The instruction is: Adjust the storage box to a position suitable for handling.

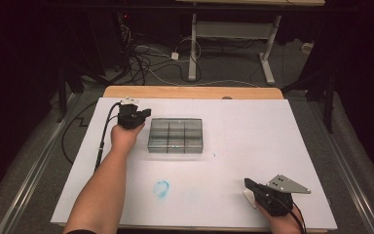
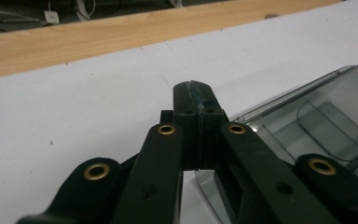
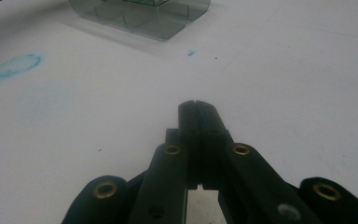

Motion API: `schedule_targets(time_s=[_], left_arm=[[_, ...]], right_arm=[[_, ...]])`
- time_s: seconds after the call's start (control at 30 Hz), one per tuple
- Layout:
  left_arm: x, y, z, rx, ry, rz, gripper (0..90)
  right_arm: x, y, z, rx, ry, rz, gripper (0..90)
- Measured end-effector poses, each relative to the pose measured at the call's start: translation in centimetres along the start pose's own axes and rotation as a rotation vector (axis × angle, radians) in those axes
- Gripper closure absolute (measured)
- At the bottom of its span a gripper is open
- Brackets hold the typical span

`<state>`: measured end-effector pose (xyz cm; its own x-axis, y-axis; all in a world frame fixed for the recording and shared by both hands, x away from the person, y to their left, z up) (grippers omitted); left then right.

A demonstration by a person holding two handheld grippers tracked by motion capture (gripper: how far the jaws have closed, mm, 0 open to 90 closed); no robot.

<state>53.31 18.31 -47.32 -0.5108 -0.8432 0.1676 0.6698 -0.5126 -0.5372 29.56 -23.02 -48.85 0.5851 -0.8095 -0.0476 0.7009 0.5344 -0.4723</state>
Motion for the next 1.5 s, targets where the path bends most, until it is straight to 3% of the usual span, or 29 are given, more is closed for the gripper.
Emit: schedule_targets(time_s=[0.2,0.4,0.57,0.9,1.2,1.5], left_arm=[[-0.3,0.4,-0.8,-0.049,0.009,0.03,87.9],[0.2,0.8,-0.8,-0.031,0.009,0.003,87.9],[0.2,1.2,-1.1,-0.038,0.012,0.03,87.9],[0.1,1.7,-1.3,-0.013,0.005,0.006,87.9],[0.0,1.3,-1.8,0.004,-0.018,-0.049,87.9],[1.2,-1.2,-4.1,0.028,-0.048,-0.127,87.9]], right_arm=[[-0.2,-0.1,-0.1,-0.004,0.001,0.004,90.0],[-0.2,-0.1,-0.1,-0.005,-0.006,0.003,90.0],[-0.4,0.1,-0.1,-0.011,-0.012,0.006,90.0],[-0.4,0.3,-0.3,-0.023,-0.015,0.007,90.0],[-0.6,0.8,-0.4,-0.038,-0.021,0.014,90.0],[-1.1,0.8,-0.4,-0.044,-0.031,0.018,90.0]])
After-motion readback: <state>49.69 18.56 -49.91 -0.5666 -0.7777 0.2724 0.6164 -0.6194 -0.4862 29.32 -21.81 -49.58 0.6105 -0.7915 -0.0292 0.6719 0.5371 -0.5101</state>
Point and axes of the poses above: each handheld gripper's, and its own axes: y roughly forward along the jaws, z roughly out of its top, x roughly to its right, the point moved 4 cm from there along y, roughly forward along the jaws, and after that the axes turned 2 degrees about x, right-handed, at the moved point
